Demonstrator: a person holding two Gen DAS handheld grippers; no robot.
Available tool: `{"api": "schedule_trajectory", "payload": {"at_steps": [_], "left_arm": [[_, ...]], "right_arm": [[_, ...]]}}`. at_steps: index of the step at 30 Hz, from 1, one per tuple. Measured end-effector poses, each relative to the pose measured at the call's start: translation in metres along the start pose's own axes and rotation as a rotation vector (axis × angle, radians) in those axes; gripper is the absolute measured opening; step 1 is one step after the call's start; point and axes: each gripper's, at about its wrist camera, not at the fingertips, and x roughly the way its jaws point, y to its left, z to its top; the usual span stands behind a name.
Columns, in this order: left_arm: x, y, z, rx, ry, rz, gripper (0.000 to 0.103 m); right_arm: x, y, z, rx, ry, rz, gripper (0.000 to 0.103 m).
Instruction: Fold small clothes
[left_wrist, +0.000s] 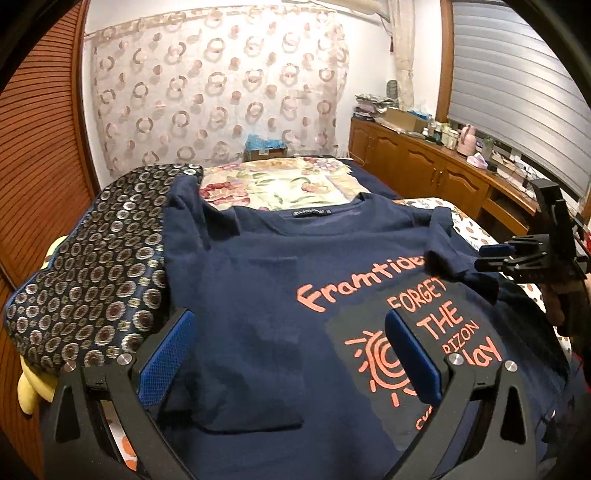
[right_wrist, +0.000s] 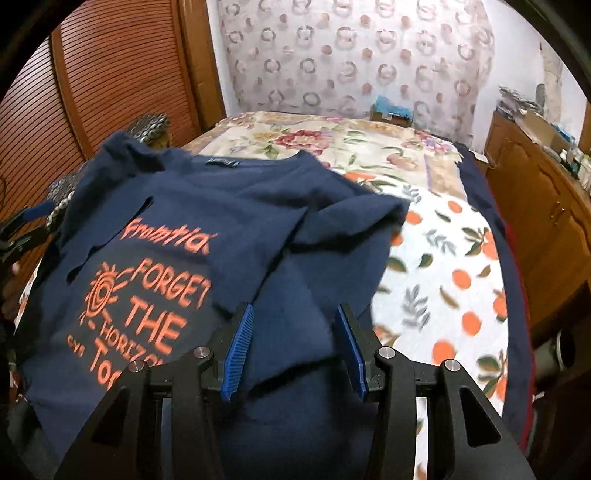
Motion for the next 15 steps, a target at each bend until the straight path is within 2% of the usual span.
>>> {"api": "schedule_trajectory", "payload": {"at_steps": [1,2,4,6,9,15], "left_arm": [[0.001,-0.001,-0.001,0.003,0.004,-0.005,0.102],[0.003,-0.003,-0.001,0.008,0.007,-0.011,0.102],[0.005,-0.005,-0.002,0.016,0.009,-0.018,0.102],[0.005,-0.005,-0.002,0.016,0.006,-0.023,0.102],[0.005,-0.004,-0.003,0.009,0.007,-0.032,0.102],[0.007,-0.004,-0.008,-0.005,0.012,-0.046,0.102]], "right_arm": [[0.001,0.002,-0.002,0.005,0.008,0.001,0.038],[0.0,0.003,-0.004,0.007,0.015,0.003,0.034],[0.001,0.007,-0.006,0.007,0.026,0.0,0.014],[-0.005,0.01,-0.01,0.019,0.025,-0.005,0.007],[-0.021,0.014,-0.014,0.011,0.001,0.008,0.001],[-0.04,0.02,-0.019,-0.004,-0.037,0.023,0.001]]}}
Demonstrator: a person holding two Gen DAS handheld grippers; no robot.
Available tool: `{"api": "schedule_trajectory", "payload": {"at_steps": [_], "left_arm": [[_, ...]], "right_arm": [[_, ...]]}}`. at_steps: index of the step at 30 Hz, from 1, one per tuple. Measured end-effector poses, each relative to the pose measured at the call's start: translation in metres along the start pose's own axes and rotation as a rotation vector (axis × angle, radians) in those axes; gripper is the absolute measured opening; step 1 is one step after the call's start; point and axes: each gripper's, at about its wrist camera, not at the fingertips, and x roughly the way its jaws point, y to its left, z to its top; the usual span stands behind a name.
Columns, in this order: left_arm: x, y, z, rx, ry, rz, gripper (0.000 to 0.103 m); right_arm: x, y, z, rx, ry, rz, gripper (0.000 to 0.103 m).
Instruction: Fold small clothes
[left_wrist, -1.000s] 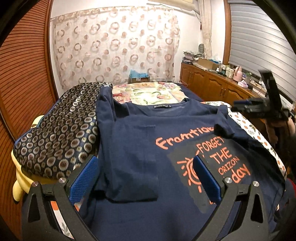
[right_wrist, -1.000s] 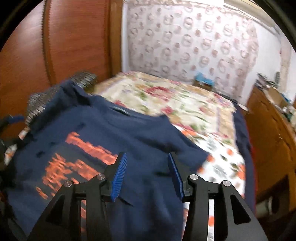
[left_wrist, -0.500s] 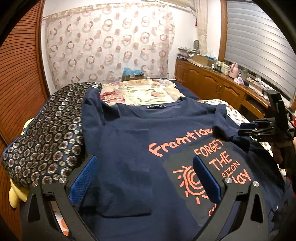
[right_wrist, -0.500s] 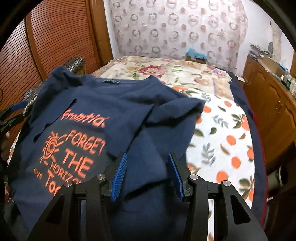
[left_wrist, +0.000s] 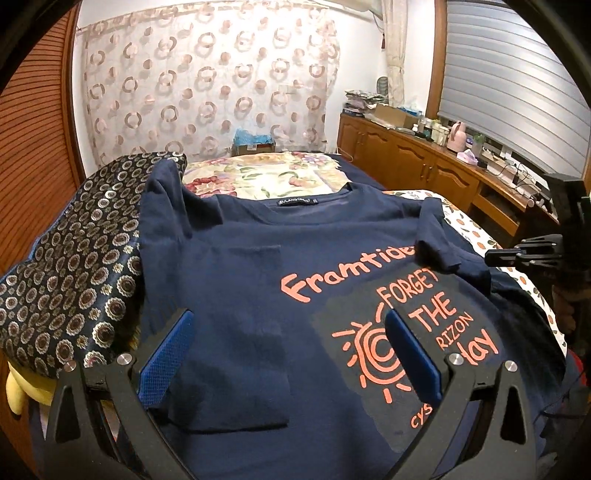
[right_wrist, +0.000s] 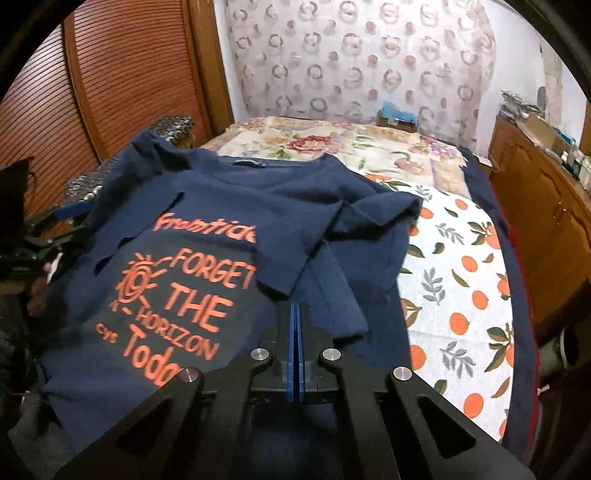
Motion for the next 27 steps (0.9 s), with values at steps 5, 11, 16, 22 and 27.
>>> {"api": "schedule_trajectory", "payload": {"at_steps": [5,11,16,22,27], "left_arm": [[0.002,-0.003,-0.004,0.001,0.009,-0.015,0.102],[0.02,-0.009,-0.013,0.011,0.07,-0.044,0.102],[0.03,-0.011,-0.02,0.022,0.105,-0.042,0.102],[0.033,-0.01,-0.02,0.02,0.118,-0.053,0.102],[0.034,-0.01,-0.022,0.017,0.117,-0.051,0.102]], "right_arm": [[0.003,-0.004,-0.002,-0.015,-0.005,-0.101,0.011],[0.027,-0.014,-0.007,-0.002,0.029,-0.142,0.045],[0.032,-0.017,-0.008,0.029,0.039,-0.114,0.022],[0.017,-0.004,-0.009,-0.009,-0.004,-0.098,0.006],[0.0,0.012,-0.009,-0.026,-0.031,-0.003,0.005]]}}
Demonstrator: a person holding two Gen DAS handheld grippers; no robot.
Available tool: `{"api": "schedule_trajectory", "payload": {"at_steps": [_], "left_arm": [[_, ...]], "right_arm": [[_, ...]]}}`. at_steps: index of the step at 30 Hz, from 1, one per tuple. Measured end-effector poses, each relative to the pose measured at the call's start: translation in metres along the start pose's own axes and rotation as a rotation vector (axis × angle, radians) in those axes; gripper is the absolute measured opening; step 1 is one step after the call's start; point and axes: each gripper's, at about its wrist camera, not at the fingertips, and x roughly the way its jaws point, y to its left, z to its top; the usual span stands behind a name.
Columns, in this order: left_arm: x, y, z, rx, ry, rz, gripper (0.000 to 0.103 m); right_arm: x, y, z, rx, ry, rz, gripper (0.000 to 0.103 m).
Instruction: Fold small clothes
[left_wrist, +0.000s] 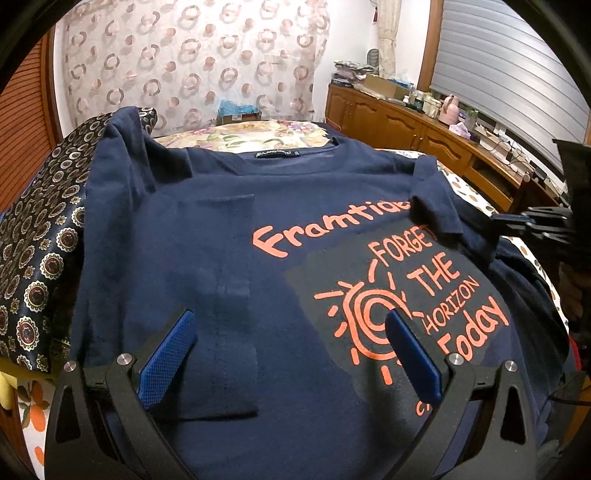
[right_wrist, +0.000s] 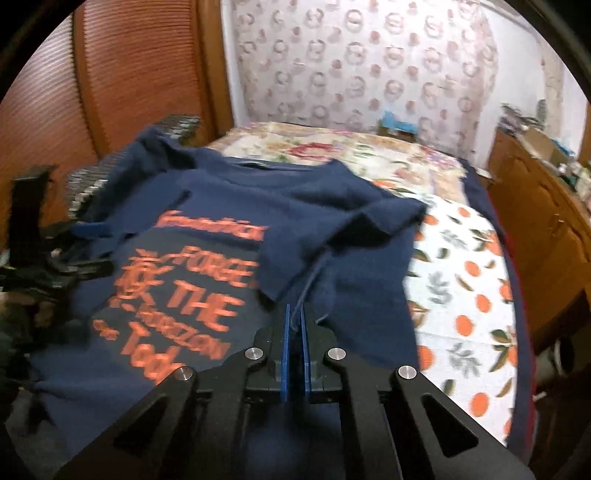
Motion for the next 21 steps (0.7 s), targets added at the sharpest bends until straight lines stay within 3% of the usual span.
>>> {"api": "schedule_trajectory", "payload": {"at_steps": [4,12,16,18,21], "left_arm": [[0.002,0.0,0.0,0.002,0.007,0.004,0.102],[0.002,0.0,-0.002,0.001,0.011,0.007,0.102],[0.003,0.001,-0.001,0.003,0.012,0.008,0.102],[0.003,0.001,-0.001,0.004,0.012,0.009,0.102],[0.002,0.001,0.0,0.008,0.005,0.013,0.102]], "right_arm": [[0.001,0.018,-0.003,-0.023,0.024,0.104,0.005],[0.013,0.036,-0.006,-0.087,0.06,0.126,0.006],[0.005,0.021,0.005,-0.06,0.01,0.058,0.037],[0.004,0.011,0.009,-0.048,-0.007,0.027,0.045],[0.015,-0.011,0.016,-0.014,0.002,-0.022,0.045]]}}
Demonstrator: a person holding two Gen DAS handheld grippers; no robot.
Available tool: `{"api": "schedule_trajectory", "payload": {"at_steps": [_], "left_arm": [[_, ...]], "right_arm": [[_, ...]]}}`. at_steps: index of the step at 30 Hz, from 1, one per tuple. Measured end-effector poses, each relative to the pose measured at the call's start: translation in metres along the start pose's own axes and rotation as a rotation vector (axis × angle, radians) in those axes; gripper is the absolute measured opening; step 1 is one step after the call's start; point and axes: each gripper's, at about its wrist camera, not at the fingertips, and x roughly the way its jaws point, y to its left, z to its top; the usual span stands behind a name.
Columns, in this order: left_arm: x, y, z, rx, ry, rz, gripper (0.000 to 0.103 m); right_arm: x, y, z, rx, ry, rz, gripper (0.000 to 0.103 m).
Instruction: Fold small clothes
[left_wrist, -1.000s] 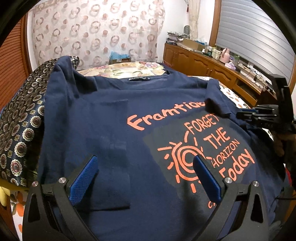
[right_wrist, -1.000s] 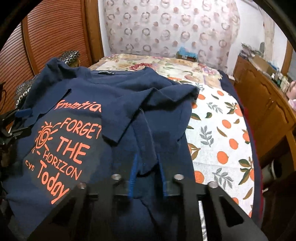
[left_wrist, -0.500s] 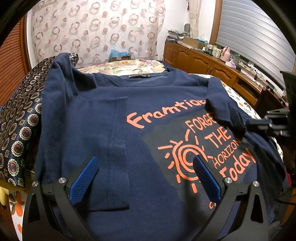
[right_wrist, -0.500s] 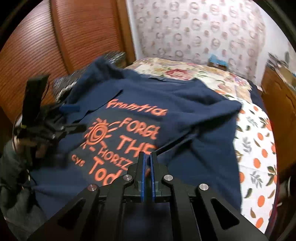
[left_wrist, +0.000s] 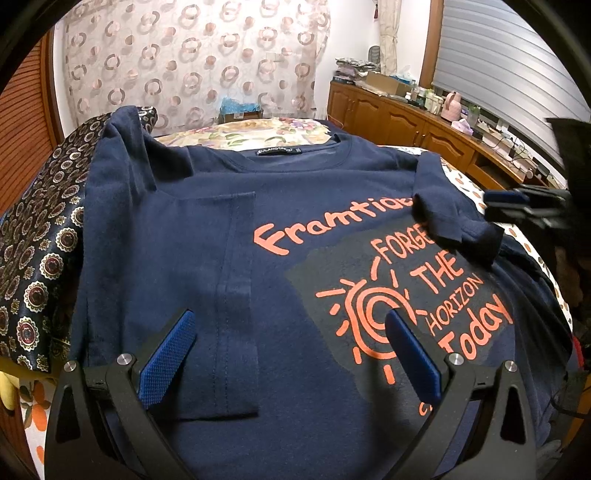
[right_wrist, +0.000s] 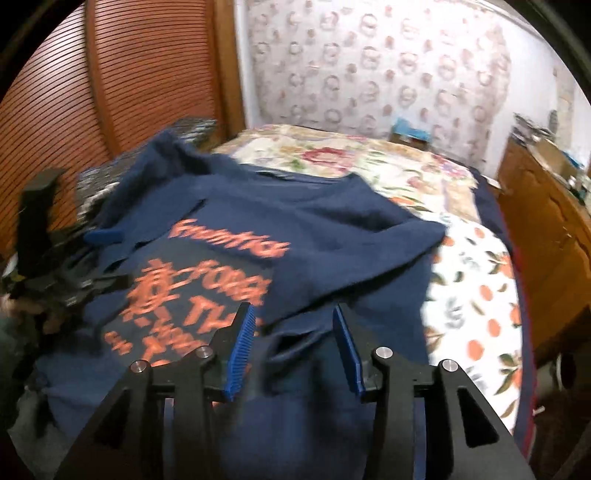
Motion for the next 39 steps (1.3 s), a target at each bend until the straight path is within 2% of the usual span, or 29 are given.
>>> {"api": "schedule_trajectory", "payload": {"at_steps": [3,7,8,9,10,15,17,19,20,23,27,30,32,35,36,38,39], "left_arm": [[-0.003,0.0,0.0,0.0,-0.013,-0.001,0.102],[-0.004,0.001,0.0,-0.001,-0.006,0.004,0.102],[-0.004,0.001,0.0,-0.002,-0.004,0.006,0.102],[-0.004,0.002,0.001,-0.003,-0.002,0.008,0.102],[-0.004,0.002,0.001,-0.005,-0.001,0.011,0.102],[-0.004,0.005,0.003,-0.013,0.001,0.024,0.102],[-0.005,0.007,0.004,-0.013,0.002,0.028,0.102],[-0.005,0.008,0.004,-0.014,0.004,0.031,0.102],[-0.006,0.006,0.003,-0.013,0.004,0.03,0.102],[-0.008,0.005,0.003,-0.006,0.0,0.029,0.102],[-0.011,0.002,0.004,-0.003,-0.007,0.019,0.102],[-0.013,-0.001,0.004,0.003,-0.012,0.013,0.102],[-0.015,-0.002,0.004,0.006,-0.017,0.009,0.102],[-0.014,-0.005,0.006,0.004,-0.023,0.004,0.102],[-0.014,-0.005,0.006,0.003,-0.024,0.003,0.102],[-0.015,-0.007,0.008,0.004,-0.031,0.0,0.102],[-0.016,-0.008,0.009,0.006,-0.036,-0.004,0.102]], "right_arm": [[0.021,-0.021,0.008,0.058,0.036,-0.006,0.045],[0.056,-0.036,0.025,0.119,0.1,0.045,0.045],[0.063,-0.036,0.031,0.124,0.101,0.068,0.039],[0.068,-0.034,0.038,0.117,0.098,0.094,0.017],[0.072,-0.029,0.046,0.096,0.096,0.122,0.011],[0.084,-0.003,0.093,0.004,0.029,0.215,0.011],[0.089,0.005,0.106,-0.023,-0.004,0.246,0.015],[0.093,0.011,0.112,-0.05,-0.011,0.237,0.047],[0.094,0.011,0.112,-0.058,-0.014,0.223,0.05],[0.087,0.006,0.098,-0.064,-0.023,0.153,0.05],[0.06,-0.008,0.065,0.006,-0.042,0.111,0.05],[0.04,-0.015,0.039,0.064,-0.022,0.058,0.05],[0.037,-0.01,0.026,0.083,0.004,0.052,0.05],[0.039,0.008,0.014,0.094,0.039,0.103,0.05],[0.042,0.014,0.013,0.092,0.047,0.118,0.048],[0.055,0.029,0.011,0.091,0.071,0.146,0.03],[0.061,0.035,0.01,0.09,0.086,0.158,0.007]]}}
